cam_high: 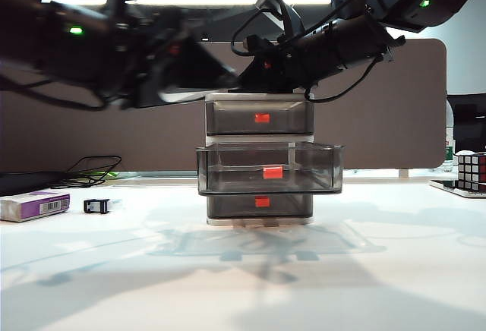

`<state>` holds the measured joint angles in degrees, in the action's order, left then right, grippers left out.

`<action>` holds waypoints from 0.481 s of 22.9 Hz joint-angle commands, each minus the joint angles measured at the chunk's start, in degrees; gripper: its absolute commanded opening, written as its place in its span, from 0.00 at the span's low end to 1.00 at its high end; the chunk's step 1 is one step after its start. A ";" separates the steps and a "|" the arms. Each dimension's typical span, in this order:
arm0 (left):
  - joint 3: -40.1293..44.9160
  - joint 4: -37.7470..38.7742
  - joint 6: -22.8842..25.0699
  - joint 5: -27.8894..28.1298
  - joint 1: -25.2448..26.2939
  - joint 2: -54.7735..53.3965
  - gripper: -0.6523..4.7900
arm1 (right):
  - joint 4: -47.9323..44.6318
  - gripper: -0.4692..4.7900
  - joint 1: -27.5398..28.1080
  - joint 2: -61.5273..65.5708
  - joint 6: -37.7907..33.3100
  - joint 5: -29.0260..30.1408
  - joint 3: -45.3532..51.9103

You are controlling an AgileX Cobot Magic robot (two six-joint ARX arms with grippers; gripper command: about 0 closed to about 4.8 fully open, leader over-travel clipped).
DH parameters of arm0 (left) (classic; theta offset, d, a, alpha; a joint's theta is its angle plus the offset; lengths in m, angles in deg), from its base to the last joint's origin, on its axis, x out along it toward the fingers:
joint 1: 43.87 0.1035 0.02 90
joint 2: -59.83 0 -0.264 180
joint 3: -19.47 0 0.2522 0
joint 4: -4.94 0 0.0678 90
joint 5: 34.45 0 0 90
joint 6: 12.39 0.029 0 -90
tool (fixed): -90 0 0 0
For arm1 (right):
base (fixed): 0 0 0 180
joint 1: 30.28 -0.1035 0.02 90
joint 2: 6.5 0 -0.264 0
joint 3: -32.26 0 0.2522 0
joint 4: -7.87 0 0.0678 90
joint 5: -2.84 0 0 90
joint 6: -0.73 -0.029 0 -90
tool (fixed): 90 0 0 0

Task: Open the second layer of the drawer on the table, pick up the earphone case on the table and put it in, and finally close the drawer.

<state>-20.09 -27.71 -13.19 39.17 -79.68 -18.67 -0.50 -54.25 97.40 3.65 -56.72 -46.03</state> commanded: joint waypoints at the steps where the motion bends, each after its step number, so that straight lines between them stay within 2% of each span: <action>1: -4.17 -1.07 0.11 -0.37 -0.55 -4.66 0.46 | 8.39 0.08 0.07 1.62 -1.49 -0.70 1.44; 7: -5.20 -9.55 -1.62 -3.17 -0.57 -10.62 0.46 | 8.52 0.08 0.07 1.62 -1.46 -0.70 1.44; 11: -5.16 -10.54 -2.73 -3.04 -1.79 -13.27 0.46 | 8.57 0.08 0.07 1.62 -1.44 -0.72 1.44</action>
<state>-25.05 -37.24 -15.92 36.28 -80.71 -31.78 -0.48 -54.25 97.40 3.63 -56.72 -46.03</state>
